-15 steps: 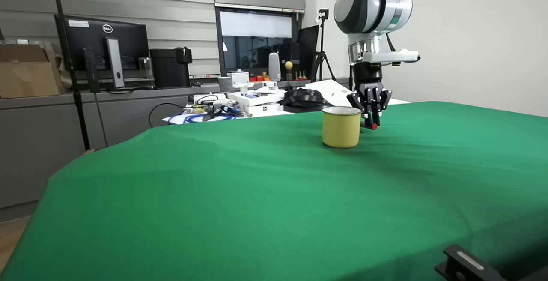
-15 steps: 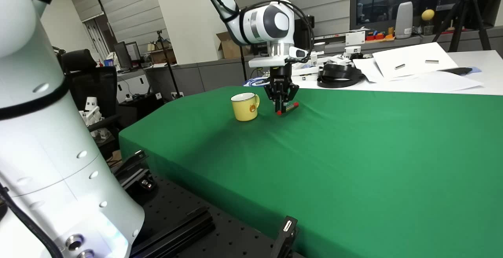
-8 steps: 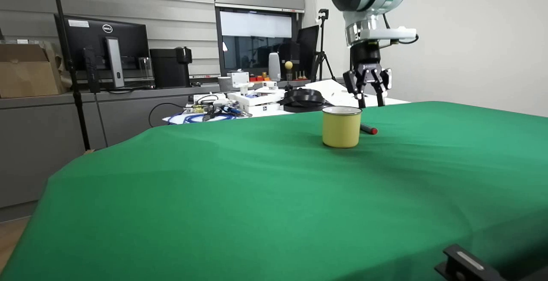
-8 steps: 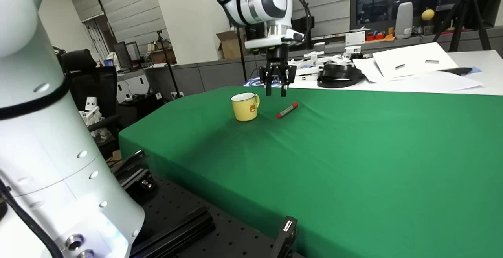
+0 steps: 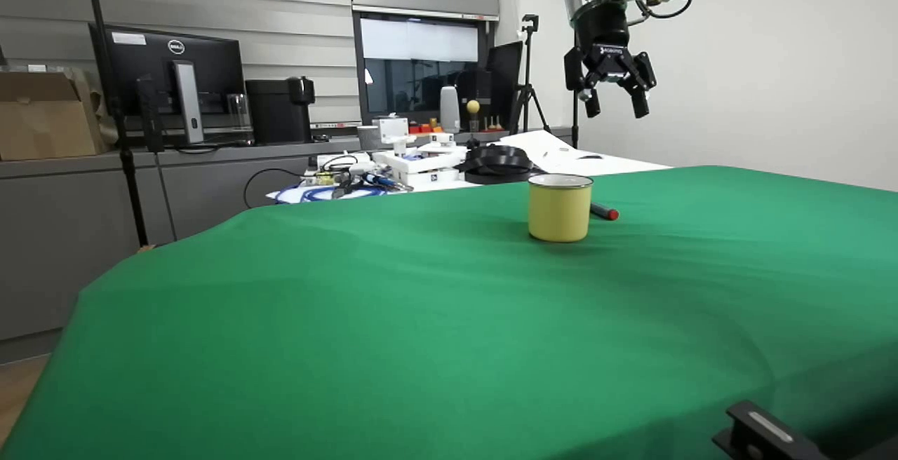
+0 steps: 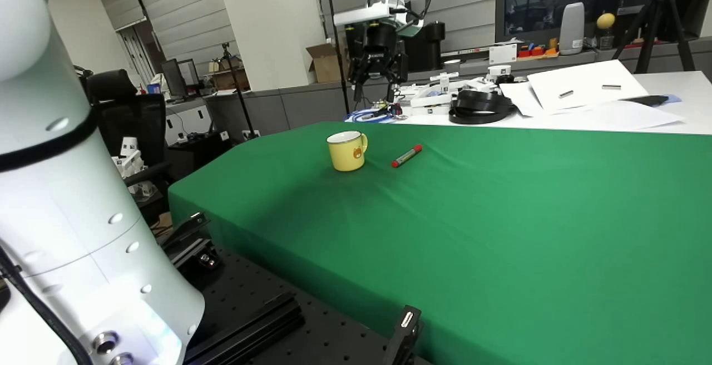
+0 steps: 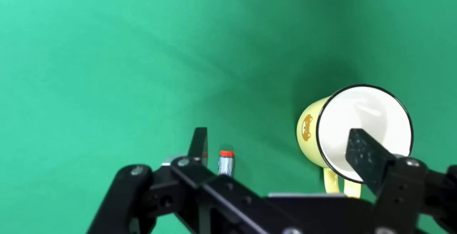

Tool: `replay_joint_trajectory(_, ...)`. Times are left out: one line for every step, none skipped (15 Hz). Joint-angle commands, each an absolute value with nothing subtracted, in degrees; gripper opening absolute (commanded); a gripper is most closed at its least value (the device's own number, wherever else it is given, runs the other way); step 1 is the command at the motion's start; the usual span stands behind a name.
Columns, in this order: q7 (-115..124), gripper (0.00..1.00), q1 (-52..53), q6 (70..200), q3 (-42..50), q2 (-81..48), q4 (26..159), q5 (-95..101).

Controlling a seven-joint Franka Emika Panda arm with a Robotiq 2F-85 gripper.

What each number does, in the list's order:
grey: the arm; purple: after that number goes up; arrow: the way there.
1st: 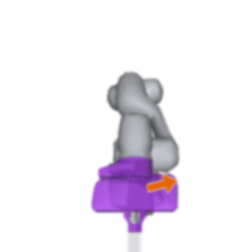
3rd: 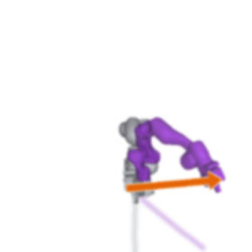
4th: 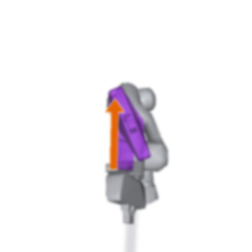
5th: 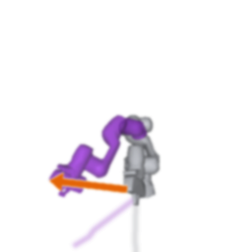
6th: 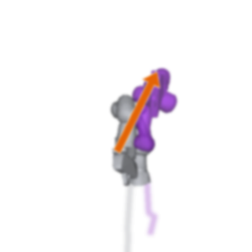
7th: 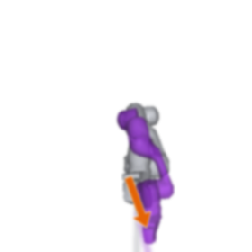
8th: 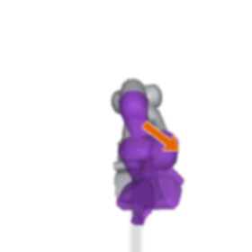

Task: Take the marker out of the mug and put it on the table

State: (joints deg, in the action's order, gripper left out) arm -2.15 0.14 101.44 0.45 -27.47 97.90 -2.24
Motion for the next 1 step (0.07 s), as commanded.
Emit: replay_joint_trajectory(-2.2, 0.99, -0.2, 101.3, 0.1, -27.7, 97.8, -2.1)
